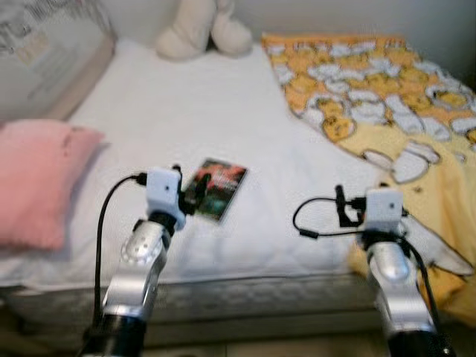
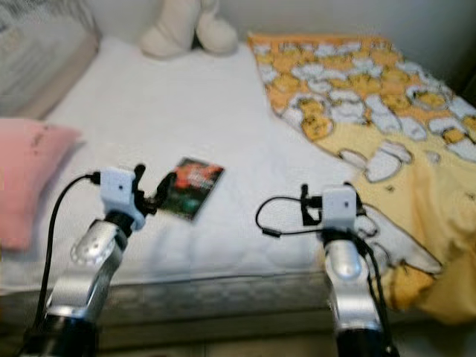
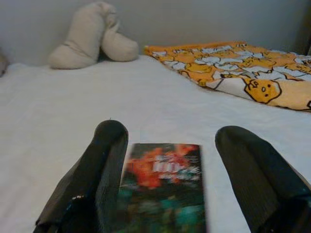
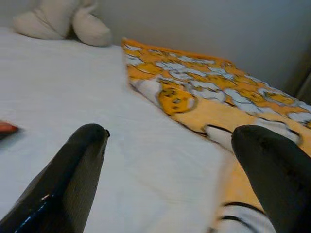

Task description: Clean up the room

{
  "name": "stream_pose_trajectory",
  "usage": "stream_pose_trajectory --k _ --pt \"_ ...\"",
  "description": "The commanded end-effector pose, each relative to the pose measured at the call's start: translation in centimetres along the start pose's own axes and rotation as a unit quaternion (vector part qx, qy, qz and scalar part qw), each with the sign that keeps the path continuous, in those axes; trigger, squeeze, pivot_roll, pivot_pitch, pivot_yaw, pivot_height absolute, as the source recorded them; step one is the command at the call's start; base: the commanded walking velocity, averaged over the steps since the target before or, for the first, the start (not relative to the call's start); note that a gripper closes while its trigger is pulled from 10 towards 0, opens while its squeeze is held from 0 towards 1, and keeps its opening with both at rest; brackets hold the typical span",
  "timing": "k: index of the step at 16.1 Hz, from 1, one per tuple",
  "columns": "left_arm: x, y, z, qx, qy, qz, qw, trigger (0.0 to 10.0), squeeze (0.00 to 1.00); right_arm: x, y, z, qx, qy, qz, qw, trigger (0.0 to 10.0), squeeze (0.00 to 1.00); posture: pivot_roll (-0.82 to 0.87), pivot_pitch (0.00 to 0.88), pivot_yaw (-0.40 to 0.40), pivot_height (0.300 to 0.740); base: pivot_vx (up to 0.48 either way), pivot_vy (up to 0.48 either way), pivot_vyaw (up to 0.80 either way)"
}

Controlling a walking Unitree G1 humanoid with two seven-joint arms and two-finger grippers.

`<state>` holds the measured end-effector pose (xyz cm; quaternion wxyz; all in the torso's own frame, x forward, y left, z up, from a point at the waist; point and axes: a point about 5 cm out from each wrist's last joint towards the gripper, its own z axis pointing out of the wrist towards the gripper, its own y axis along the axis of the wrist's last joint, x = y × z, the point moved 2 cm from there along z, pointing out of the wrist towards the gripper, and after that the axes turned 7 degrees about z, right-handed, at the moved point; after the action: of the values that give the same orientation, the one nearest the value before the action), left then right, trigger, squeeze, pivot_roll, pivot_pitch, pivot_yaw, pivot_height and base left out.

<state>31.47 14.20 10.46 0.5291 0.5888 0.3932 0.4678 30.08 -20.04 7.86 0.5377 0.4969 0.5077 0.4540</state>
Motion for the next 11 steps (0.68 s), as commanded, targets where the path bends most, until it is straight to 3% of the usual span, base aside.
stream_pose_trajectory --k 1,4,6,11 --pt "0.83 -0.12 -0.20 0.006 0.007 -0.002 1.000 10.0 0.00 0.92 0.23 0.01 -0.004 0.015 0.008 1.000 10.0 0.00 -0.01 0.000 0.013 0.740 0.000 0.439 0.00" --pt "0.85 0.32 0.62 0.007 0.005 0.035 0.999 10.0 0.00 1.16 -0.11 -0.38 0.001 0.018 0.011 1.000 10.0 0.00 -0.02 0.000 0.020 0.740 0.000 0.146 0.00" --pt "0.97 0.45 0.67 0.006 0.002 0.036 0.999 10.0 0.00 1.06 -0.19 -0.51 0.003 0.017 0.011 1.000 10.0 0.00 -0.02 0.000 0.023 0.740 0.000 0.000 0.00" --pt "-0.01 0.24 0.63 0.006 -0.014 0.023 1.000 10.0 0.00 0.69 -0.33 -0.98 0.006 0.010 0.015 1.000 10.0 0.00 -0.04 0.000 0.030 0.740 0.480 0.000 0.00"
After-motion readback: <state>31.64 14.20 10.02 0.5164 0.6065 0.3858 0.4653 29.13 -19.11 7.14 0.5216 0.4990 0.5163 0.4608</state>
